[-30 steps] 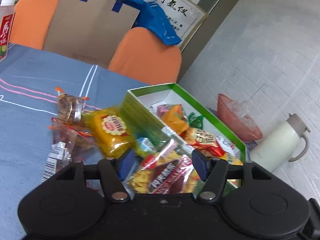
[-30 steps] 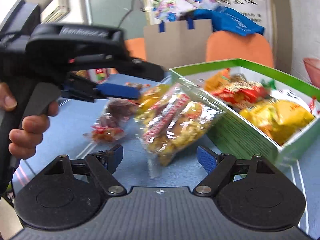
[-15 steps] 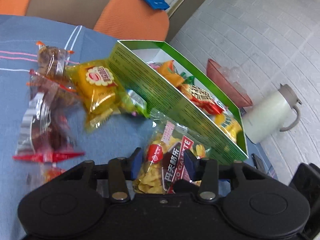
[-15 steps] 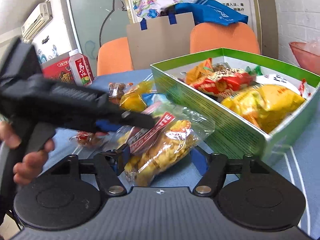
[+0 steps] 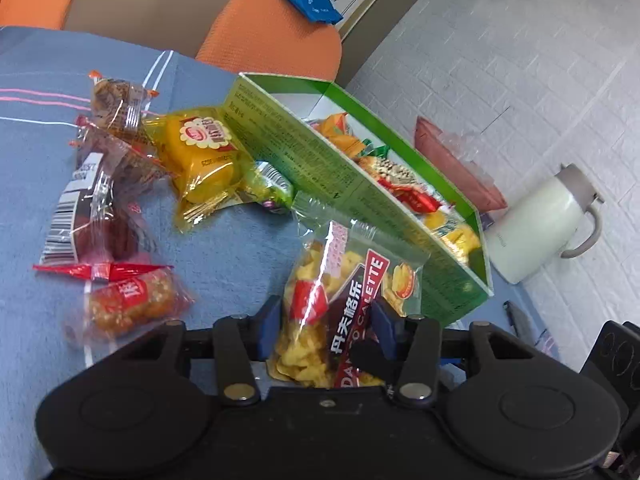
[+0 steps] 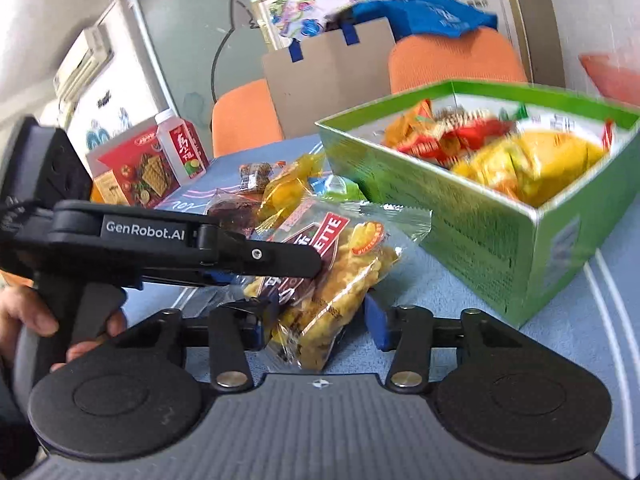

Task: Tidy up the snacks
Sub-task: 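Lower the chip bag into the green box and open both grippers, then move both grippers back toward the remaining snack pile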

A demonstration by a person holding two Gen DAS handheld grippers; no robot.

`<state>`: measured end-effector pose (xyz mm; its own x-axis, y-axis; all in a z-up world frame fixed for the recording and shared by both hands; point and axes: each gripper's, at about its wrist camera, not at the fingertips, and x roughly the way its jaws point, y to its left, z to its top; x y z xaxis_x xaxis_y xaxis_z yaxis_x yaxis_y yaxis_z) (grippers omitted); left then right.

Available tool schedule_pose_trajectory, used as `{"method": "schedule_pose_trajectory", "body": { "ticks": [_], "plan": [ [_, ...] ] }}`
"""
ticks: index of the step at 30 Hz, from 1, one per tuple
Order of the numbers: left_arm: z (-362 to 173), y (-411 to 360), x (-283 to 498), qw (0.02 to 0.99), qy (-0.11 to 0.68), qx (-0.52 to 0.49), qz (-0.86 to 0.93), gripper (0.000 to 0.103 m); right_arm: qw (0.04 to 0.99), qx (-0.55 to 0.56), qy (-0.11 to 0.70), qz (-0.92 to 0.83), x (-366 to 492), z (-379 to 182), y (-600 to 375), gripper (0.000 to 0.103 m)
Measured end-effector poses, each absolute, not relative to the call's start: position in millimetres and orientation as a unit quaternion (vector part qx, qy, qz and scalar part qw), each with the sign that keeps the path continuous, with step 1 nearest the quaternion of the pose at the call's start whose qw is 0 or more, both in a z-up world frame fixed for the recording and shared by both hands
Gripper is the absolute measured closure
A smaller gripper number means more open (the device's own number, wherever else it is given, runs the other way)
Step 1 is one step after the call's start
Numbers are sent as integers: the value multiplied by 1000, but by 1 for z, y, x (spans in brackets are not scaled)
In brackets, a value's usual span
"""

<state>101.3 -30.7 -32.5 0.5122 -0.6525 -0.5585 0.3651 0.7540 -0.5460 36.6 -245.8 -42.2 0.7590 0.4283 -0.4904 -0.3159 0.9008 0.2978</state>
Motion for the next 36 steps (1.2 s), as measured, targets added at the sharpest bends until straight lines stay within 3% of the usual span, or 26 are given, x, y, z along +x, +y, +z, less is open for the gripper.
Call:
{"method": "schedule_pose_trajectory", "body": {
  "ticks": [14, 25, 28, 29, 30, 31, 33, 36],
  "plan": [
    [50, -85, 136, 875, 294, -162, -348, 12, 971, 81, 155, 165, 50, 29, -291, 34],
    [44, -141, 204, 866, 324, -171, -340, 12, 970, 126, 167, 121, 113, 25, -344, 35],
    [35, -148, 214, 872, 331, -168, -320, 10, 969, 126, 176, 118, 125, 19, -351, 35],
    [32, -148, 216, 874, 335, -165, -310, 0, 969, 123, 182, 117, 131, 15, -352, 34],
    [30, -147, 215, 875, 339, -163, -306, 0, 968, 113, 196, 109, 137, 11, -352, 34],
    [28, -145, 213, 875, 342, -161, -304, 0, 966, 98, 216, 98, 142, 7, -350, 21],
    [27, -138, 205, 878, 338, -151, -303, 0, 969, 95, 215, 79, 139, 4, -352, 15],
    [28, -129, 197, 884, 334, -138, -297, 0, 971, 110, 203, 68, 124, 6, -359, 14]
  ]
}}
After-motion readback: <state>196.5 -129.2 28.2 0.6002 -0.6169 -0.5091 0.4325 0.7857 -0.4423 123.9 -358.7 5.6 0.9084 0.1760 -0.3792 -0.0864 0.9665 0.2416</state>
